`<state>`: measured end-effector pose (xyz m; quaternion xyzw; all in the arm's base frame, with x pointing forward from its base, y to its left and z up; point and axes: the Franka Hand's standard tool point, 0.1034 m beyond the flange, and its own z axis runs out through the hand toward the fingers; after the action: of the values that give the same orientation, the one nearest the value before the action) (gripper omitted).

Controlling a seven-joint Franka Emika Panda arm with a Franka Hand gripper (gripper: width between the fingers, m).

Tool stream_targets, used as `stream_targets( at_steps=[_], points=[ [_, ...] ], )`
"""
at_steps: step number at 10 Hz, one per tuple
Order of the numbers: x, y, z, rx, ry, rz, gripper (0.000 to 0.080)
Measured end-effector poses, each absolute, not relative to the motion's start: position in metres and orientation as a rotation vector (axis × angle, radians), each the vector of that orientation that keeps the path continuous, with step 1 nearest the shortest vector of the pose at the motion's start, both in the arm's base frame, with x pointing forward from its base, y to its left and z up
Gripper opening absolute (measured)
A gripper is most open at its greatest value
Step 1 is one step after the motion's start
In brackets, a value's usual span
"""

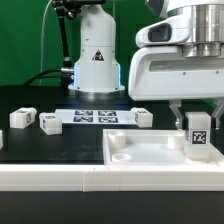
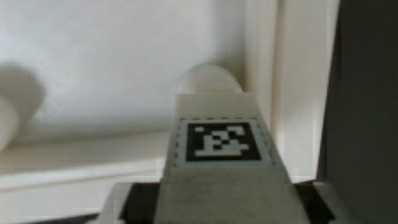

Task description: Assemble one leg

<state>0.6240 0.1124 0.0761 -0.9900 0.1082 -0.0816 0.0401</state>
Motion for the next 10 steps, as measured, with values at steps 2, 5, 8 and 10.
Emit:
stream_targets(
  at_steps=[2, 5, 8, 10],
  points=[
    [0.6225, 0.1133, 0.0758, -2.947, 0.67, -0.276, 0.0291],
    [0.6211, 0.1136, 0.0746, -2.783, 1.089, -0.266, 0.0291],
    [0.6159, 0.1222, 0.0736, -2.504, 1.619, -0.203, 0.0294],
    [0.6168, 0.1196, 0.0733, -2.449, 1.691, -0.198, 0.0294]
  ],
)
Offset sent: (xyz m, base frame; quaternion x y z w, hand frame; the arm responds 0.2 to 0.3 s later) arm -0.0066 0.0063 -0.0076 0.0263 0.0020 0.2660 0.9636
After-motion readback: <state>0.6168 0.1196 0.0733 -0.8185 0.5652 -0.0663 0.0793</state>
